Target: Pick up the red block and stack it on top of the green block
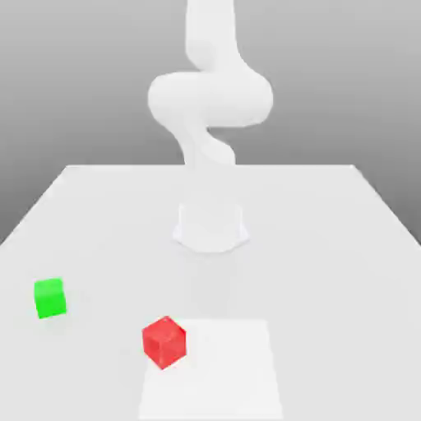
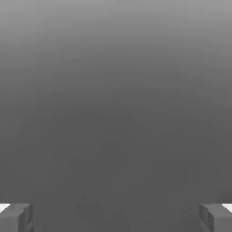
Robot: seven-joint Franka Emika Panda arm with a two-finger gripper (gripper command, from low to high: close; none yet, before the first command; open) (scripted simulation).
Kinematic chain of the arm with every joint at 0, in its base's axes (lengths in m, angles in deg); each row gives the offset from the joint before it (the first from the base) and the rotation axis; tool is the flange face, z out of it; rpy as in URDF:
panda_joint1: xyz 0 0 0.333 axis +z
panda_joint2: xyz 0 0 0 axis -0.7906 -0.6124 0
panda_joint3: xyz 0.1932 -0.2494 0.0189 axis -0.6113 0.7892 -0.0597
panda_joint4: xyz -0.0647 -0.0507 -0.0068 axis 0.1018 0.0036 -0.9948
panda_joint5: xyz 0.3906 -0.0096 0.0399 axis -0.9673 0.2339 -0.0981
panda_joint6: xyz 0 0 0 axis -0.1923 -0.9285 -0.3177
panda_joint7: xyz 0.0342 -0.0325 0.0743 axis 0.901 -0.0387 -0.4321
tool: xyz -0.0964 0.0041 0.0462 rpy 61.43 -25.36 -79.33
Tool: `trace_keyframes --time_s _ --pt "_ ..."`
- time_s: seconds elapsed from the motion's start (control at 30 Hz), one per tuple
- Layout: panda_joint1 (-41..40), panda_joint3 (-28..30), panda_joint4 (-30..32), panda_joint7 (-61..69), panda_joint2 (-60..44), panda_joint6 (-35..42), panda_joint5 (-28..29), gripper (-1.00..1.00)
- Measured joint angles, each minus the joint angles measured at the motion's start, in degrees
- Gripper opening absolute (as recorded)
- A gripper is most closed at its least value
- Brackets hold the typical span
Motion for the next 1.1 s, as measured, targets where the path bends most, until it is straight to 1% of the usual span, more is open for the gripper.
trace_keyframes --time_s 0.1,0.23,0.4,0.47,0.53,0.6,0.63,0.7,0.83,1.03,1.07,1.1 --pt "0.36 2.16 3.6 -2.11 -7.01 -3.58 -4.13 0.0" --pt "0.35 3.4 8.14 -5.61 -16.05 -8.06 -8.28 0.0" --pt "-0.9 3.04 14.05 -12.43 -27.42 -14.18 -10.52 0.0" --pt "-1.79 2.69 16.48 -16.36 -31.6 -16.83 -9.74 0.0" --pt "-2.72 2.65 18.91 -21.25 -35.39 -19.52 -7.51 0.0" --pt "-4.19 3.07 21.35 -27.42 -38.8 -22.22 -3.42 0.0" --pt "-4.89 3.61 22.56 -31.14 -40.35 -23.52 -0.49 0.0" --pt "-6.11 3.85 23.24 -34.06 -42.73 -25.6 1.83 0.0" --pt "-5.37 3.42 22.7 -34.21 -47.09 -29.42 1.68 0.0" --pt "-6.87 1.31 21.89 -32.45 -54.48 -35.61 -0.88 0.0" --pt "-7.22 0.86 21.82 -32.23 -55.52 -36.46 -1.26 -1.0" --pt "-7.22 0.86 21.82 -32.23 -55.52 -36.46 -1.26 -1.0"
